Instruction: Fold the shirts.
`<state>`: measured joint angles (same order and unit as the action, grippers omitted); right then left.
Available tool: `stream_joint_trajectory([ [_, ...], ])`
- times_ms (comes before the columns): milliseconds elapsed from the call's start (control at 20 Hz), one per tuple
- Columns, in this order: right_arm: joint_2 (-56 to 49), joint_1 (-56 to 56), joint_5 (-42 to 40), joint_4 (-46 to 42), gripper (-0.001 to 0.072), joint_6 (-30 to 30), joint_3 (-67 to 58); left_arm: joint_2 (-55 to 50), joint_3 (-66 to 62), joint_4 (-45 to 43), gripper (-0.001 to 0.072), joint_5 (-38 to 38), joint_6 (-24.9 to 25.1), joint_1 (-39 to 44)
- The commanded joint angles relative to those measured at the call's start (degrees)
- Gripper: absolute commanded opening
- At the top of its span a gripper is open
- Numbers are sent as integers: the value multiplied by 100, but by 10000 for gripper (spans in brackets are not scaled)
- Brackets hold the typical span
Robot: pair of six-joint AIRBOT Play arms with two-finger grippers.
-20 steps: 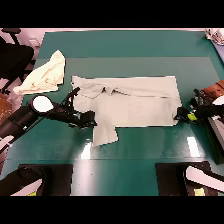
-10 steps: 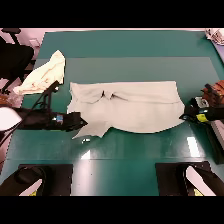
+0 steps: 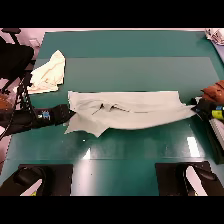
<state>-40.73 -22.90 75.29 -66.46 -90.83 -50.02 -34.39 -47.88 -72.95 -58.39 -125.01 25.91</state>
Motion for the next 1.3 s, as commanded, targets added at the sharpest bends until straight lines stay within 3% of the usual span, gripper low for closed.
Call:
stream_joint_trajectory([
  [0,-874,-2,-269,-238,16,-33,-734,-319,-22,-929,27,343,-229,-24],
  [250,-2468,393,-455,-210,17,94,-1443,-1113,-22,-767,27,1521,-197,-767],
  [450,-3394,994,-619,-234,17,136,-1832,-2085,-57,116,27,2441,573,-977],
  [650,-4076,1305,-682,-706,17,133,-2170,-3289,-472,761,28,2608,1434,-977],
  [750,-4282,1342,-645,-1191,17,133,-2345,-3713,-802,758,28,2583,1609,-977],
  [1150,-4511,1150,-1322,-1460,23,133,-2426,-4140,-1075,570,30,2920,1628,-977],
  [1200,-4579,1150,-1318,-1460,75,133,-2426,-4155,-1075,573,64,2957,1626,-977],
  [1250,-4660,1150,-1279,-1460,310,133,-2426,-4179,-1075,573,272,3014,1611,-977],
])
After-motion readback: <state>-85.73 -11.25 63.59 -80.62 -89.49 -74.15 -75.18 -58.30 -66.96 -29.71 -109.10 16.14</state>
